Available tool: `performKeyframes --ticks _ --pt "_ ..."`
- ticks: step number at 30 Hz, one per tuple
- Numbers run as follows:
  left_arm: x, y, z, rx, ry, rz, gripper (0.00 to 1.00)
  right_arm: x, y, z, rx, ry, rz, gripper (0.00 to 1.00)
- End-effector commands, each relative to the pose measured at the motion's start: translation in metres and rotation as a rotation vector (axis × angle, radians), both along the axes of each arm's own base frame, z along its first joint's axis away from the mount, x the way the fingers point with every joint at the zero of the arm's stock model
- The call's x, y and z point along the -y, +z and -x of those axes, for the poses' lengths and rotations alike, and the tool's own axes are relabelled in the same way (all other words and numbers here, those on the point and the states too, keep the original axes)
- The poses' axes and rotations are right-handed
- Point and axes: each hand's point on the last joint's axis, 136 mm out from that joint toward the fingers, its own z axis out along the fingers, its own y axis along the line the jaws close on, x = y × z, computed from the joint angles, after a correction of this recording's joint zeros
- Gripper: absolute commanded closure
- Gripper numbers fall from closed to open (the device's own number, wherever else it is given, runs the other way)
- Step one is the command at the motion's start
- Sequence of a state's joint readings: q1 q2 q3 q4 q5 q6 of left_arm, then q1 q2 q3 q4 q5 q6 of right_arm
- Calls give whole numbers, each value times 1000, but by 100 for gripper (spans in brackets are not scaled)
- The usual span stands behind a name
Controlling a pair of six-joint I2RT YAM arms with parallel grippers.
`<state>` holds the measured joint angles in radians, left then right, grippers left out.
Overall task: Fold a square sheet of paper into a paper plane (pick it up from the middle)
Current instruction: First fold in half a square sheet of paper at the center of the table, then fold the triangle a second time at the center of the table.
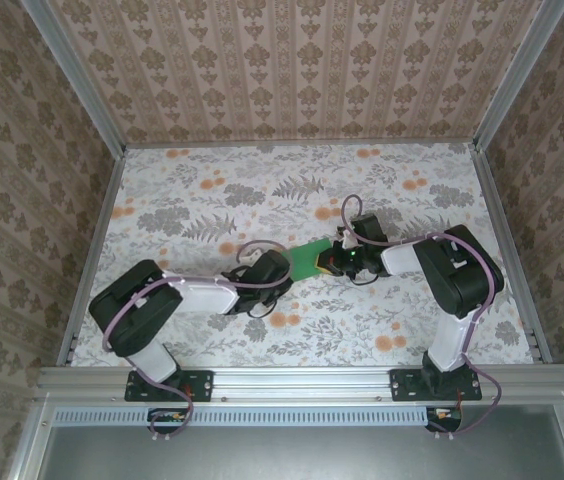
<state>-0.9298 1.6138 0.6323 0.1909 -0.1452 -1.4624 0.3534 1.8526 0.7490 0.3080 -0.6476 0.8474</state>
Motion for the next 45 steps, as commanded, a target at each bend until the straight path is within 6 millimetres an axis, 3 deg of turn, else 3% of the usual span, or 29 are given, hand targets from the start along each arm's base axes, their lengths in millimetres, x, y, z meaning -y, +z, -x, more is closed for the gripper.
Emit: performKeyframes --ticks 1,5,9,12,16,21,23,27,31,38,41,45 --pt "-57 -27 22 -88 160 -155 100 42 -71 31 -175 -81 220 100" --pt "-71 -17 24 -66 211 -176 100 43 -66 26 -158 -82 214 100" --pt "-66 1 16 -19 170 -191 100 40 -51 15 -114 -72 202 100" --pt "-63 15 5 16 114 -208 99 33 -29 3 -51 -46 181 100" --pt "-72 34 -13 48 45 -220 83 14 11 -7 59 26 191 100" --pt "-99 45 -32 36 6 -190 61 -27 31 -1 127 137 272 99" --pt "-113 48 -37 26 -5 -191 55 -49 31 2 133 177 293 97" --pt "-134 54 -45 24 -8 -191 32 -88 23 2 131 232 333 90" --pt "-149 49 -46 -14 -13 -188 19 -110 15 -4 119 250 377 84" --pt "-153 43 -46 -28 -63 -204 5 -122 2 -1 79 317 436 81" --pt "-149 44 -47 -20 -107 -212 1 -120 -4 17 64 407 449 80" --pt "-147 46 -50 -26 -138 -220 0 -112 -10 57 68 617 456 78"
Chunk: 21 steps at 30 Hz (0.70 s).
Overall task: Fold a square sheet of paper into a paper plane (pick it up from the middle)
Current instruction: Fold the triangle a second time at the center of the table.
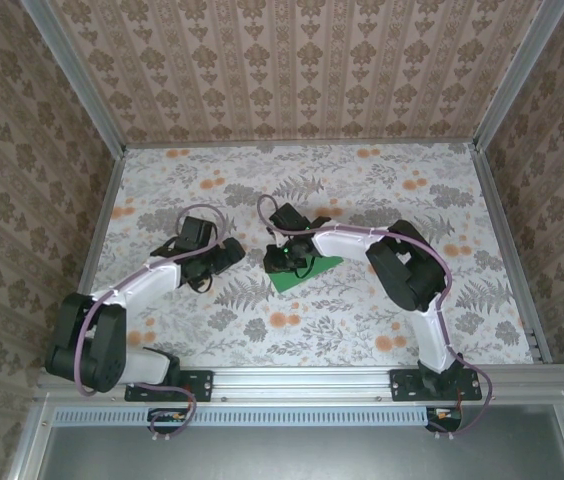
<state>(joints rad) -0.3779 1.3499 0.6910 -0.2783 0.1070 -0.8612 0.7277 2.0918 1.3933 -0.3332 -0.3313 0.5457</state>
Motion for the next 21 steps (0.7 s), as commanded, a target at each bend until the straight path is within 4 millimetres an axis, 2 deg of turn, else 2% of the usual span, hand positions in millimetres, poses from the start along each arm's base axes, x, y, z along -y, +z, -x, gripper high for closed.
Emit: performKeyframes --ticks 1,5,7,8,10,13,16,19,21 --pt "3 6 -3 -5 -57 -8 0 22 -16 58 -89 216 89 78" --pt "7 6 -4 -4 -65 7 0 51 -16 95 -105 380 114 76" --pt "10 6 -5 1 -69 26 0 65 -11 102 -74 426 137 75" --pt "12 6 -5 3 -72 35 0 69 -5 99 -52 418 139 74" --pt "17 7 -5 4 -85 59 0 76 12 82 9 325 128 71" --pt "29 10 -3 8 -126 89 0 95 30 42 54 58 112 65" --pt "43 13 2 11 -172 111 0 116 25 21 39 -150 112 62" --pt "55 16 6 7 -205 133 0 122 12 14 5 -219 127 62" --pt "74 17 17 2 -266 159 0 124 5 10 -17 -246 140 64"
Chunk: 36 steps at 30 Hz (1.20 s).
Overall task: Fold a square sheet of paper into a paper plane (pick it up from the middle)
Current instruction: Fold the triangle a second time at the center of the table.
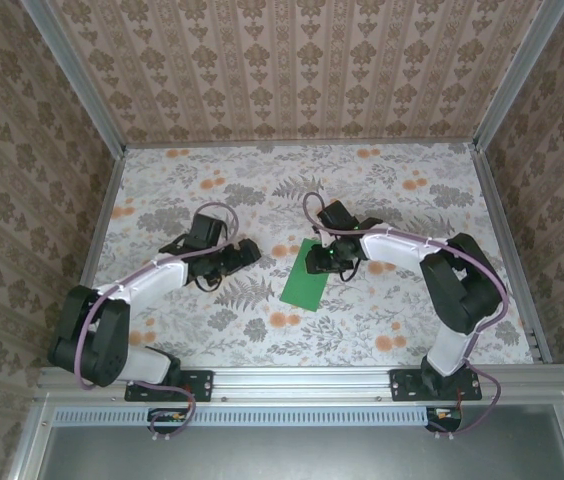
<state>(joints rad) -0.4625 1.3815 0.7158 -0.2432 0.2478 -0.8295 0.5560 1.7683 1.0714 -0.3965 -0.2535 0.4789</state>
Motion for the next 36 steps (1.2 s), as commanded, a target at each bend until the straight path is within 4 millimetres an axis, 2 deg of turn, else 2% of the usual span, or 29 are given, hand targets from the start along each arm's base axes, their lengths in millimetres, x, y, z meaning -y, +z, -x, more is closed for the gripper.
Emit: performKeyframes --ticks 1,9,16,25,36 --pt "31 10 7 5 -98 67 0 6 -19 -6 -44 -118 35 64" --pt "75 2 35 -67 -199 149 2 16 -39 -15 -94 -174 26 65" --pt "99 -6 46 -141 -223 210 21 25 -55 -10 -147 -173 6 66" --pt "98 -28 52 -222 -213 107 24 29 -64 -6 -171 -166 4 66" --pt "106 -31 51 -237 -225 89 26 33 -68 -4 -182 -170 2 67"
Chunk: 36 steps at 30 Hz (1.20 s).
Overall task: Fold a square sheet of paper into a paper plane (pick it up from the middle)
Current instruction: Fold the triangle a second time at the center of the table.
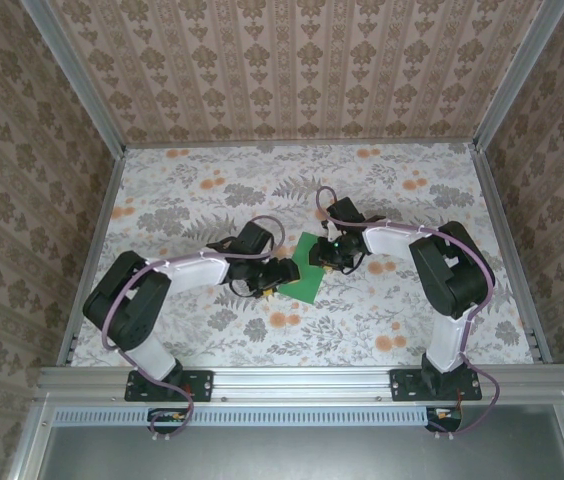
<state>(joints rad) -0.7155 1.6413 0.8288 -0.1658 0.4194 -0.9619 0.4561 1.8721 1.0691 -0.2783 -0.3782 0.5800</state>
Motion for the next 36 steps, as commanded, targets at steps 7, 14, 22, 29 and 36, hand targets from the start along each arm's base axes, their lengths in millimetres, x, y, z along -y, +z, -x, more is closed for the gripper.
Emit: performKeyframes --ticks 7,14,22,29,36 --pt "5 -6 1 -34 -9 -36 25 26 -46 23 -104 -19 121 67" --pt "18 1 -1 -22 -29 39 26 26 -47 23 -108 -20 122 67" --pt "33 12 -7 10 -58 125 31 26 -48 24 -110 -18 122 67" --pt "20 20 -15 33 -43 122 34 28 -49 25 -115 -18 130 67" --pt "10 25 -2 24 -37 132 34 28 -49 25 -116 -19 130 67"
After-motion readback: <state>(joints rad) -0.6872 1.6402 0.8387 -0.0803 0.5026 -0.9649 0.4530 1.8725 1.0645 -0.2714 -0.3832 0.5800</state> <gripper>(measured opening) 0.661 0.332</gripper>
